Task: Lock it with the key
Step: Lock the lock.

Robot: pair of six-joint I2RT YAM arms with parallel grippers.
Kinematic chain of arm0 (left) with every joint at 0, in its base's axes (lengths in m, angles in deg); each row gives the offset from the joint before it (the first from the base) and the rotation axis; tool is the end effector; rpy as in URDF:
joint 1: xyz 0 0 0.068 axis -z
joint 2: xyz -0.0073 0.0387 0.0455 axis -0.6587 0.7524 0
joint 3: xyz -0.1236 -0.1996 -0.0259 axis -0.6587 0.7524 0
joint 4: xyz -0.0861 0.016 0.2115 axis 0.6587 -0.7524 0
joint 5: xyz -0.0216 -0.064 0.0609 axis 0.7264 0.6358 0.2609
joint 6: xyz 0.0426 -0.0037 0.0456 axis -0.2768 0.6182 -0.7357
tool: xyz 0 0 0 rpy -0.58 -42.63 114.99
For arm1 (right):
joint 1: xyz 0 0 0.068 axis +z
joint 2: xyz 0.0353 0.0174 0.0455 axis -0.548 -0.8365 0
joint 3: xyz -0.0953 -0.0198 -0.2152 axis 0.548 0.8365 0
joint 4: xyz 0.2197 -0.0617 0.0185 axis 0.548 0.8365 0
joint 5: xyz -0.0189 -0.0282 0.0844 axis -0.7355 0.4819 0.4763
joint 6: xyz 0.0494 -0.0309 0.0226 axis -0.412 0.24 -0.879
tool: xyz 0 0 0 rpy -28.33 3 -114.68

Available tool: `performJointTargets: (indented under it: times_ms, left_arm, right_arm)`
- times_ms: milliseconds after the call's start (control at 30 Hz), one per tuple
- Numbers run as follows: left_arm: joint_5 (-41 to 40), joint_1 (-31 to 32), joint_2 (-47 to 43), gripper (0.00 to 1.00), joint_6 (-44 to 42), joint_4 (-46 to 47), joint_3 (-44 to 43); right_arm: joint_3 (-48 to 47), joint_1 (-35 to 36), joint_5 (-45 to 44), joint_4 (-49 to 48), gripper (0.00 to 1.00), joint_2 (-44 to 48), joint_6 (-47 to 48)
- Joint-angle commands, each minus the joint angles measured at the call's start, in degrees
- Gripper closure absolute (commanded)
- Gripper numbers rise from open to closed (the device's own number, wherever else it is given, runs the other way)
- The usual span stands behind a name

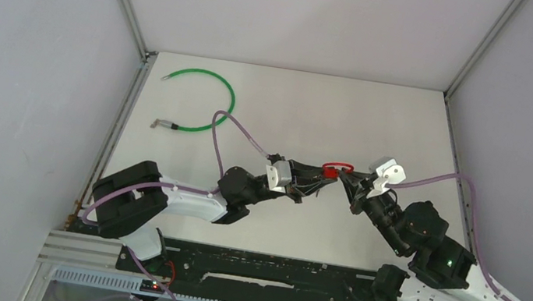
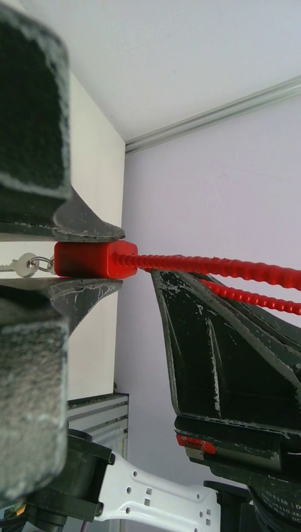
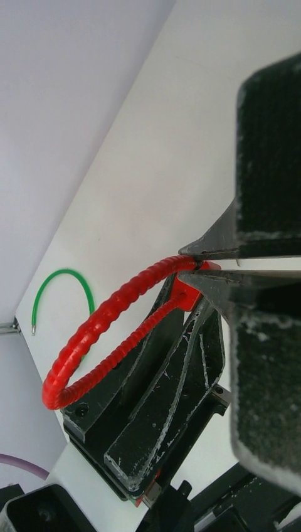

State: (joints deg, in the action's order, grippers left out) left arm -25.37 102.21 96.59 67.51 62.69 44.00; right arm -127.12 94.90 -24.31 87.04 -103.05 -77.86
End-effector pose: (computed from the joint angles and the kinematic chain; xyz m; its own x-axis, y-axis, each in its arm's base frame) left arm 0.1360 -0.2710 0.2654 0.2295 -0.3980 -0.8882 0.9546 0.2703 0.1255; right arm 0.0803 0.1100 0.3320 0.0232 -0.0651 -0.9976 -0.6262 0.7769 -0.0653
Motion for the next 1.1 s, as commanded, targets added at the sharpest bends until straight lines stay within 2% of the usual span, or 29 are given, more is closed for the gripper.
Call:
performJointTargets:
  times_ms: [0,500,767,1067]
  left_arm:
    - [0.0,0.4,-0.3,1.00,-0.6,2.4,-0.8]
    - [0.1,0.4,-0.2,1.00,-0.7,2.2,-1.1]
    - [0.1,0.4,-0.1,1.00,-0.6,2.2,-1.0]
    - [0.0,0.4,-0.1,1.00,-0.6,2.4,-1.1]
  right_arm:
    - [-1.4,3.5,3.2,-2.9,1.00,-0.3,2.2]
    - [-1.5,4.8,1.9,-6.0,1.00,0.6,4.8]
    - [-1.4,4.5,-2.9,-2.1,1.00,-1.0,2.0]
    - [-1.6,1.6,-2.6,2.1,1.00,-3.3,-1.0]
